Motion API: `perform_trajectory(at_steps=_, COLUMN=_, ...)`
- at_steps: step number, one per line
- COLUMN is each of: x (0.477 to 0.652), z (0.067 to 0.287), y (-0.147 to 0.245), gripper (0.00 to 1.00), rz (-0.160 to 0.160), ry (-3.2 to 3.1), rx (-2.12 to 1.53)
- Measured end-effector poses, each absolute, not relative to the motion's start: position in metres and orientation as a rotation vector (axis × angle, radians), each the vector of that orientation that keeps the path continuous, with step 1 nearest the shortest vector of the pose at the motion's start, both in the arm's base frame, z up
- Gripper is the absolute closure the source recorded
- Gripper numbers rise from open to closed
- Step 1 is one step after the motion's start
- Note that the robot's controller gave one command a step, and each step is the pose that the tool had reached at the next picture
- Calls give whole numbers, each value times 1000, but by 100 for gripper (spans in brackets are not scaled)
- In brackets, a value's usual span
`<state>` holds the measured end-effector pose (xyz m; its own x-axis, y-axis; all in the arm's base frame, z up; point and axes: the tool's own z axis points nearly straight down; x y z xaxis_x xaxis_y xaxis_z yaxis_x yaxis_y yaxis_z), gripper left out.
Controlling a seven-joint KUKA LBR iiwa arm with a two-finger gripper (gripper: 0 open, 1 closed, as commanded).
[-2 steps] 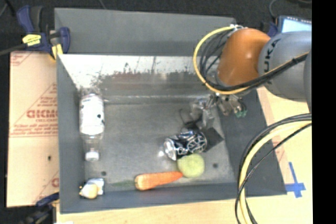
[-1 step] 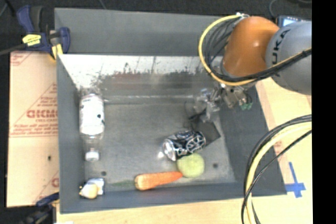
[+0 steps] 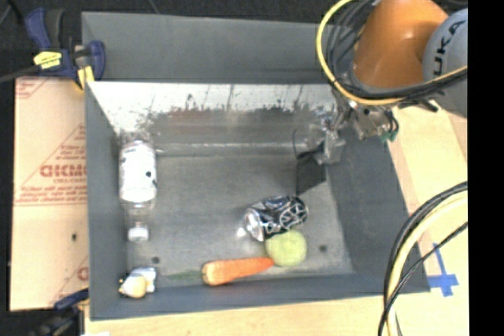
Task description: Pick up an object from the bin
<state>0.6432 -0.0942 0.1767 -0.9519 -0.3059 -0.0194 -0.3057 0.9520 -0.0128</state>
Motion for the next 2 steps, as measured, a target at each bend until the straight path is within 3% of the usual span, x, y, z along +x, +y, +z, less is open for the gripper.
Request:
perform_trajectory(at_steps=1, x=643, z=177, y=-94, gripper=100, rz=-15, ry=3083, rx=-483)
perform_trajectory(at_steps=2, x=646, z=304, y=-88, gripper=100, rz=-18, ry=3073, rx=-506)
